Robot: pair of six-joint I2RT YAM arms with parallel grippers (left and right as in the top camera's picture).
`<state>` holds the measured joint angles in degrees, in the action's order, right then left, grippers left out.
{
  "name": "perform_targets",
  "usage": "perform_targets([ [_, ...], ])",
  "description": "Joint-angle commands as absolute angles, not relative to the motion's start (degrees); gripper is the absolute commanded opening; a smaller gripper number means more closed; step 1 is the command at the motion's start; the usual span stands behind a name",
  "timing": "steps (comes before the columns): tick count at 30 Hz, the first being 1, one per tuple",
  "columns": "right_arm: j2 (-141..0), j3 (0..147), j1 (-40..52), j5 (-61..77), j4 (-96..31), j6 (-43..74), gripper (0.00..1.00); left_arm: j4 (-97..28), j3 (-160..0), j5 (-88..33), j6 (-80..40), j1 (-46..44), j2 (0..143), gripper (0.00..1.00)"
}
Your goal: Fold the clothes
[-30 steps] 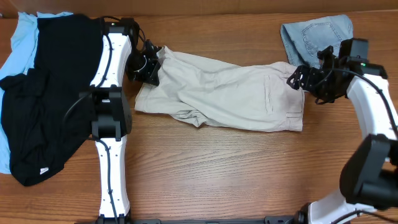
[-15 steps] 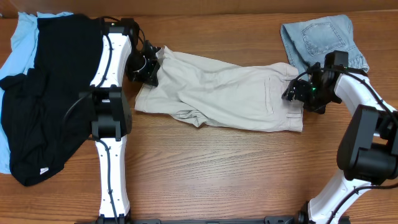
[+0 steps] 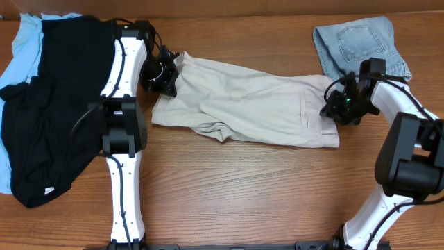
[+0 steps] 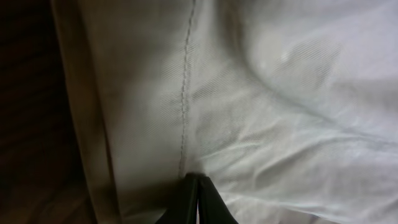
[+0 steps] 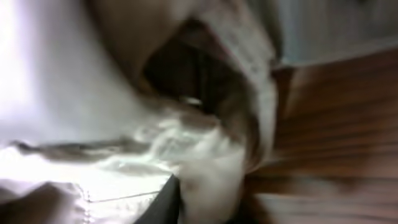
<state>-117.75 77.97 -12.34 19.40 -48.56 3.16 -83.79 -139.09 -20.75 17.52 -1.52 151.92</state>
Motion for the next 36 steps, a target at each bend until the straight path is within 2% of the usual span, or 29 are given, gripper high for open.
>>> perform_targets([
  [1,-119.6,76.8,-12.4,25.1,-49.0,3.2,0.04,-84.0,-139.0,-20.4,16.3,-1.5,152.2,0.04],
  [6,-118.1,77.0,-13.8,30.4,-49.5,3.2,0.04,-84.2,-139.0,-20.4,16.2,-1.5,152.2,0.04],
  [13,-107.4,77.4,-16.7,31.0,-52.3,3.2,0.04,-85.1,-139.0,-20.6,12.5,-1.6,152.2,0.04],
  [20,-98.6,84.7,-16.1,30.9,-64.1,3.2,0.04,-89.3,-139.0,-21.3,12.0,-3.6,152.2,0.04],
  [29,-93.8,92.4,-5.9,30.0,-65.6,11.1,0.04,-87.0,-139.0,-24.8,11.5,-6.3,152.2,0.04],
  [36,-94.5,92.2,8.7,17.9,-55.2,26.0,0.04,-85.6,-139.0,-24.8,11.5,-7.5,152.2,0.04],
])
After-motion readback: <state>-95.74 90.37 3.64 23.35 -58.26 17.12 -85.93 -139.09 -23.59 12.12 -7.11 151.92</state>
